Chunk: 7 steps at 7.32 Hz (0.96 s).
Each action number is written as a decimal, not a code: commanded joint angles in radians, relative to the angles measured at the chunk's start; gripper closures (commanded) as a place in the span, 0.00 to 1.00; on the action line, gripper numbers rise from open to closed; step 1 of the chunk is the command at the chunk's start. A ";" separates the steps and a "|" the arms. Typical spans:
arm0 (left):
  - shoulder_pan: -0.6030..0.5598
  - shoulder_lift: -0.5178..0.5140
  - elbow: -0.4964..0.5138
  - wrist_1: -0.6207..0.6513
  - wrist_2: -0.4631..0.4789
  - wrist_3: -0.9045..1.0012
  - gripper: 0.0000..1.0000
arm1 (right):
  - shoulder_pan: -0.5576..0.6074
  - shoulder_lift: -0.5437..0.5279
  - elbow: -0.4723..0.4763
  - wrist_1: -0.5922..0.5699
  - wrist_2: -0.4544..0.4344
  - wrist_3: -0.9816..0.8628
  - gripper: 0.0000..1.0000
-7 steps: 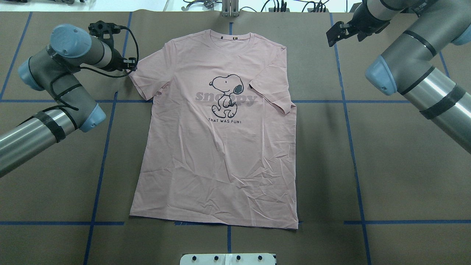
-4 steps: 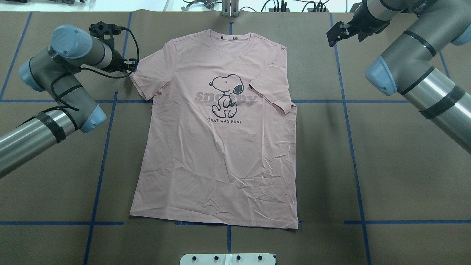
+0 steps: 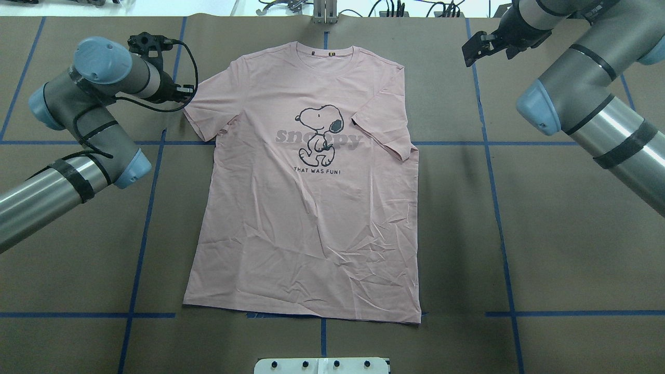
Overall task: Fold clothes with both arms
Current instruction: 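Move the left gripper toward the shirt shoulder nearest it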
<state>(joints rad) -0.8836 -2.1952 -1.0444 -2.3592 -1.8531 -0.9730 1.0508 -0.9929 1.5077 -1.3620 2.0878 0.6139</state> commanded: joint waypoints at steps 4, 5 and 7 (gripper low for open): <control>0.000 -0.102 -0.126 0.244 -0.008 -0.066 1.00 | 0.000 -0.001 0.003 0.001 0.000 0.003 0.00; 0.014 -0.154 -0.124 0.289 -0.006 -0.155 1.00 | 0.002 -0.003 0.005 0.001 0.000 0.003 0.00; 0.075 -0.227 -0.117 0.375 0.000 -0.228 1.00 | 0.000 -0.003 0.005 0.001 0.000 0.003 0.00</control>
<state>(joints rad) -0.8429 -2.3727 -1.1643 -2.0438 -1.8567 -1.1445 1.0512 -0.9952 1.5117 -1.3606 2.0877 0.6166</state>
